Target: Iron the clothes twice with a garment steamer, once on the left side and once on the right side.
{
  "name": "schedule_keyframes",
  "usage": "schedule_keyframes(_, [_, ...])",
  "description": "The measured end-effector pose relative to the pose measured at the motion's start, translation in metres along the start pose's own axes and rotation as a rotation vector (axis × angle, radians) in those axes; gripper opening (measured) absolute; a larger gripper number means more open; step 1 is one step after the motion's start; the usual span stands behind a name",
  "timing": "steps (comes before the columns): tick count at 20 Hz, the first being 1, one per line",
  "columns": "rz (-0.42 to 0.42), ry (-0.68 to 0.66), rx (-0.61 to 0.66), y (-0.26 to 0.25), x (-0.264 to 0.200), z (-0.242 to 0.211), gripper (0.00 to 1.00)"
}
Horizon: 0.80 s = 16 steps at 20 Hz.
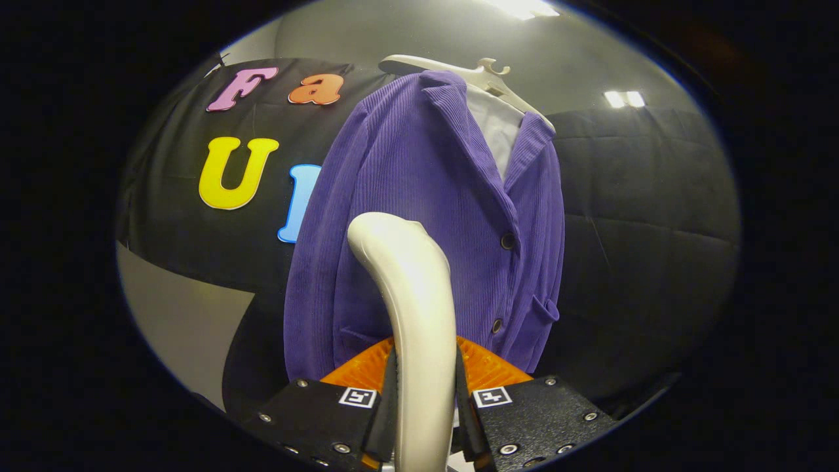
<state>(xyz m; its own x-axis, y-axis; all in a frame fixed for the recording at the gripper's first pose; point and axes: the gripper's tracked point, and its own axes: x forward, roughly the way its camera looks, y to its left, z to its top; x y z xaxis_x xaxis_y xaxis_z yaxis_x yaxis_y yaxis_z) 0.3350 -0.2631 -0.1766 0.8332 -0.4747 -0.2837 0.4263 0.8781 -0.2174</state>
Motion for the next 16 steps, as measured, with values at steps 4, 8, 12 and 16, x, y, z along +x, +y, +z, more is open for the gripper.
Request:
schedule_keyframes(4, [0.0,0.048,0.005,0.005,0.002,-0.034,0.39])
schedule_keyframes(8, [0.004,0.093,-0.005,0.013,0.004,-0.066,0.39])
schedule_keyframes(12, [-0.002,0.126,-0.01,0.017,0.002,-0.093,0.39])
schedule_keyframes(16, [0.01,0.172,-0.015,0.02,-0.005,-0.127,0.39])
